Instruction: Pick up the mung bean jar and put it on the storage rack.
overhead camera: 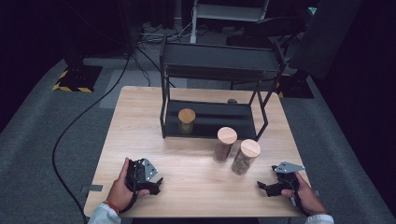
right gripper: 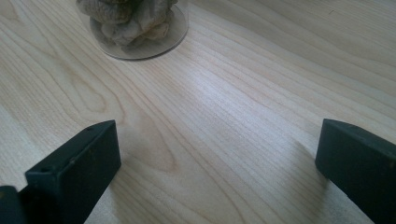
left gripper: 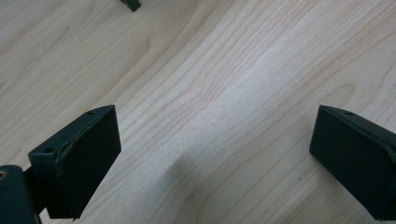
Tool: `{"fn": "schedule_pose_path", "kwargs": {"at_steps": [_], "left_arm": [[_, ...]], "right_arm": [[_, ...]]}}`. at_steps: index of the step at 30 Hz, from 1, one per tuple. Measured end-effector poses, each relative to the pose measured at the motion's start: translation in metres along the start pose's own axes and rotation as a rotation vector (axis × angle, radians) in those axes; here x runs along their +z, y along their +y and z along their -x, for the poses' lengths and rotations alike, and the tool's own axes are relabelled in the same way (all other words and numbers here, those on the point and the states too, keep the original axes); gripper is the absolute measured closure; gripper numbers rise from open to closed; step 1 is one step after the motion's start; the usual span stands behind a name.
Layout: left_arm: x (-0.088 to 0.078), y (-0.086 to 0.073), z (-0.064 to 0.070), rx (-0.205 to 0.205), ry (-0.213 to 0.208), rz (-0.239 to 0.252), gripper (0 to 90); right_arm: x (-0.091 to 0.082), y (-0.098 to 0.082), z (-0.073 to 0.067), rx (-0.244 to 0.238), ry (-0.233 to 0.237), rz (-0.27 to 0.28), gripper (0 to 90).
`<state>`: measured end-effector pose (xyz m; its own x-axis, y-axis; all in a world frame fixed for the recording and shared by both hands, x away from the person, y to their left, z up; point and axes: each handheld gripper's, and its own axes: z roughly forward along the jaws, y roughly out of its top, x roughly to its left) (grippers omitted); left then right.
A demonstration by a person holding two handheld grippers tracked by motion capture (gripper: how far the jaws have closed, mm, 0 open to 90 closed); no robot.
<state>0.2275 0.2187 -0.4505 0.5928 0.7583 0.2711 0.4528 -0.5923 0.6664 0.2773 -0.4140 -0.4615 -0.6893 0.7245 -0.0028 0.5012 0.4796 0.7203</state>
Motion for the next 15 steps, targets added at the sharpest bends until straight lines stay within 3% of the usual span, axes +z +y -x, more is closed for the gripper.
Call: {"fn": "schedule_pose_path", "kwargs": {"at_steps": [10,15], "left_arm": [[-0.003,-0.014,-0.023,-0.098,-0.073,-0.003,1.3],[-0.003,-0.02,-0.04,-0.16,-0.132,-0.017,1.1]], "right_arm": [[0.0,0.0,0.0,0.0,0.0,0.0,0.0],[0.0,0.0,0.0,0.0,0.0,0.0,0.0]]}}
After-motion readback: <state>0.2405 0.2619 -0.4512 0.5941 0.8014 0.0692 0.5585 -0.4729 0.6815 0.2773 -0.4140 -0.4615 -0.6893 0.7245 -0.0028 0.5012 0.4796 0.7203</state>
